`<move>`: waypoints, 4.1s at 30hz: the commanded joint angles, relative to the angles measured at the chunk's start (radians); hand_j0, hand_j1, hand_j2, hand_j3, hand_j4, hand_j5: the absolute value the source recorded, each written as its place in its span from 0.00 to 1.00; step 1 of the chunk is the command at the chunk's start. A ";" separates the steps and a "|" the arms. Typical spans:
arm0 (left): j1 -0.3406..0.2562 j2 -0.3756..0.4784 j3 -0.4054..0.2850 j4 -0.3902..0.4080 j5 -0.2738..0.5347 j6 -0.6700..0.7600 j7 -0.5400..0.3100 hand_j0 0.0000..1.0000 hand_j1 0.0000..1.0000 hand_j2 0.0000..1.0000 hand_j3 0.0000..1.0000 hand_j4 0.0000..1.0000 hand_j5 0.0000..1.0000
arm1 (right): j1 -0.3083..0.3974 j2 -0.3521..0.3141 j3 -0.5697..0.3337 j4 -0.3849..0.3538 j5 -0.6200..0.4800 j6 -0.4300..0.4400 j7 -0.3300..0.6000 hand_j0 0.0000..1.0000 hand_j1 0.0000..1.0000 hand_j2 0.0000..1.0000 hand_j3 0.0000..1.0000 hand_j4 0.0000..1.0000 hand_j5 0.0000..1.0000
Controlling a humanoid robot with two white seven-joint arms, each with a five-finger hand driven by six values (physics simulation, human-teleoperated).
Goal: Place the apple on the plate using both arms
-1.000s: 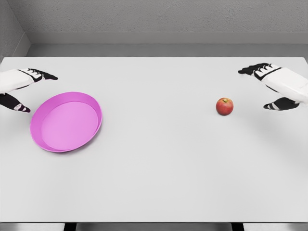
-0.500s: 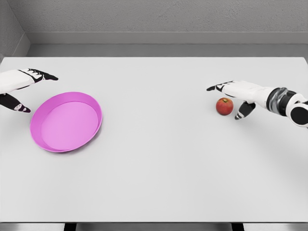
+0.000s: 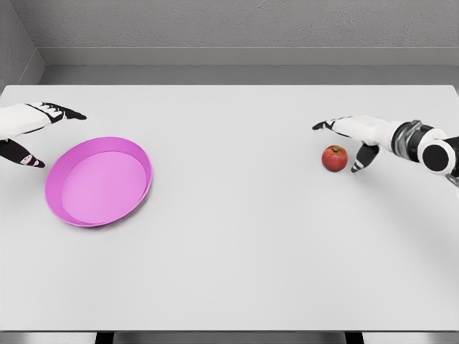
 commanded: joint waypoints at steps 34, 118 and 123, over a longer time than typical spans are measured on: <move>0.000 0.003 0.002 0.000 0.005 0.002 -0.006 1.00 1.00 1.00 1.00 1.00 1.00 | -0.005 0.013 0.047 0.019 0.002 -0.006 0.061 0.46 0.46 0.46 0.46 0.46 0.46; -0.080 -0.132 -0.143 -0.310 -0.170 0.002 -0.012 1.00 1.00 1.00 1.00 1.00 1.00 | 0.354 -0.176 -0.684 -0.228 0.005 -0.299 0.057 1.00 1.00 1.00 1.00 1.00 1.00; -0.140 -0.183 -0.236 -0.338 -0.210 0.002 -0.012 1.00 1.00 1.00 1.00 1.00 1.00 | 0.354 -0.142 -0.659 -0.255 0.002 -0.295 0.061 1.00 1.00 1.00 1.00 1.00 1.00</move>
